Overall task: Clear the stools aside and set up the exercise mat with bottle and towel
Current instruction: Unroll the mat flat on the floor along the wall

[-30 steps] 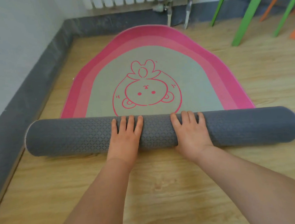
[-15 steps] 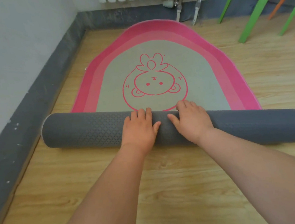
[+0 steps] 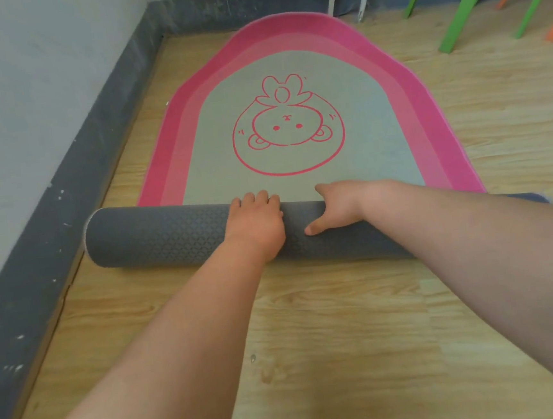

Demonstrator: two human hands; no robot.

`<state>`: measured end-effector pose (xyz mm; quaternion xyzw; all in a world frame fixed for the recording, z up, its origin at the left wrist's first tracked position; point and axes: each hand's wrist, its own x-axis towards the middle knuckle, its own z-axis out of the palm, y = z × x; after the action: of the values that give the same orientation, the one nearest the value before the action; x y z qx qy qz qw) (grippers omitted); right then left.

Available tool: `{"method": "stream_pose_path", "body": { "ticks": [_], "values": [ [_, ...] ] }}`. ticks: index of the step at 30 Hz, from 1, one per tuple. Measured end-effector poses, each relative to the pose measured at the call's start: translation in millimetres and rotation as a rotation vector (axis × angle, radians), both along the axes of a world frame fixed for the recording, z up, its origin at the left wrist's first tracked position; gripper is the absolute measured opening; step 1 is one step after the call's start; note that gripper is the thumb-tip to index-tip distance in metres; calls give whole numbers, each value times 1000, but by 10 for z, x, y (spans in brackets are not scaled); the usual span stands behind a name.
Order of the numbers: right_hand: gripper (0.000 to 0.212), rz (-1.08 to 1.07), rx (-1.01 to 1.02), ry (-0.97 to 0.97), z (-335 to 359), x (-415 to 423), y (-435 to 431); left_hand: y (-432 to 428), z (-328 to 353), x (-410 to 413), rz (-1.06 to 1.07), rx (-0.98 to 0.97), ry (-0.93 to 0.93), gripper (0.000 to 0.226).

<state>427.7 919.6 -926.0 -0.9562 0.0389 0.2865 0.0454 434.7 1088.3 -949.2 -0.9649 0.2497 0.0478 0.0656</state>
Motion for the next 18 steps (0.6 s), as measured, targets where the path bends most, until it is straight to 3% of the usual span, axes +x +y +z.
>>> {"method": "stream_pose_path", "body": {
  "ticks": [5,10,14,18],
  "values": [
    [95,157,-113,199,63,-45,89,-23,69,-93,-62,36,10,31],
    [106,208,-87,324,0,-136,119,-27,-15,-68,30,8,201,41],
    [104,146,-4,321,17,-90,96,-18,-67,24,97,0,341,43],
    [83,14,142,354,-47,-52,83,3,-161,52,93,33,399,51]
  ]
}}
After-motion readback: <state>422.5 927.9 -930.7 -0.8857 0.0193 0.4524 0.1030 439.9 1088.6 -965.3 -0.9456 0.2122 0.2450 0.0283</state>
